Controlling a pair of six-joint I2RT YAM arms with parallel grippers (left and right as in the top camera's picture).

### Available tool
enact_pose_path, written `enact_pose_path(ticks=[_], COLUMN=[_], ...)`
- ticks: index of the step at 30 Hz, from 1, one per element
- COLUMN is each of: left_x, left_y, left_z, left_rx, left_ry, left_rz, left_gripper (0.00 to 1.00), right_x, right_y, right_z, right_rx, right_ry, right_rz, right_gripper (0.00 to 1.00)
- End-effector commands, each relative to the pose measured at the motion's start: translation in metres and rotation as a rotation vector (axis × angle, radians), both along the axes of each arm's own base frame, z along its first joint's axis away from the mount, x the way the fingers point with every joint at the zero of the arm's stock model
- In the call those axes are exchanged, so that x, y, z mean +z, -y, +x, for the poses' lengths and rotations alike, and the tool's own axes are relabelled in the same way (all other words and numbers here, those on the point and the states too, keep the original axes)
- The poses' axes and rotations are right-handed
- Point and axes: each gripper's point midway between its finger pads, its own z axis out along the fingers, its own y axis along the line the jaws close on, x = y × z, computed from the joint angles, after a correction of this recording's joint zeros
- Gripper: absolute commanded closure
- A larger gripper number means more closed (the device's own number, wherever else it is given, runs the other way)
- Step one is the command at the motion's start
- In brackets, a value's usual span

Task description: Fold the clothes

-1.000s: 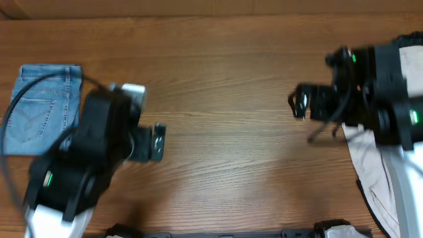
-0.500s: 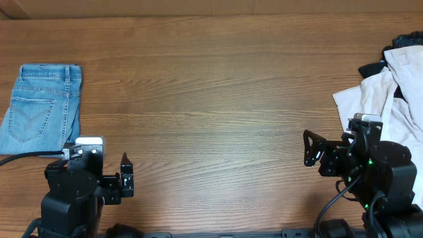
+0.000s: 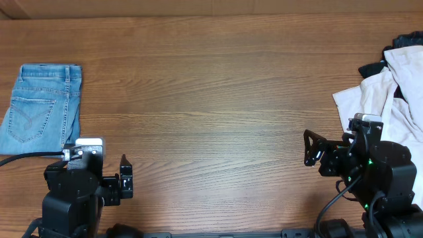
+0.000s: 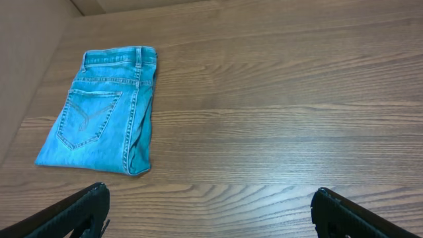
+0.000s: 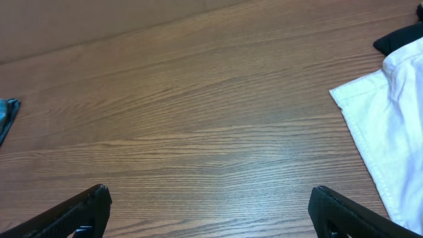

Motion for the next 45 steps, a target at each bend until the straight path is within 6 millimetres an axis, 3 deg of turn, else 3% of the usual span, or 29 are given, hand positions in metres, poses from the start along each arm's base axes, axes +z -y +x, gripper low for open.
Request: enact_pose_path(ticks=[1,8,12,17,25,38,45], left_x=[-0.001,-0.001,-0.001,-0.001,-0.001,-0.001,-0.001], left_y=[-0.003,-0.003,-0.003,-0.003,-0.003,-0.003,-0.003], left_z=[0.0,0.0,0.0,0.0,0.0,0.0,0.0], left_rx=[0.015,0.016,0.015,0.016,0.016,0.016,0.015], left_ry=[0.002,0.002,0.001,0.001,0.002,0.002,0.001], left_rz=[0.008,0.008,0.008,0.008,0.008,0.008,0.008], left_gripper=[0.0,0.0,0.0,0.0,0.0,0.0,0.0], right_x=[-0.001,-0.001,-0.005,-0.016,-0.049,-0.051,-0.072], right_y=[0.001,0.001,0.006,0.008,0.004,0.003,0.002], right_z=[0.001,0.0,-0.019,-0.03,-0.018,0.008,0.024], right_rx=[-0.01,-0.011,-0.004,0.036,0.04,0.098,0.088], right_ry=[0.001,0.004,-0.001,0.151,0.39,0.611,0.687], right_rz=[0.0,0.0,-0.03,-0.077,-0.055,-0.267,-0.279], right_gripper=[0.0,0.0,0.0,0.0,0.0,0.0,0.0])
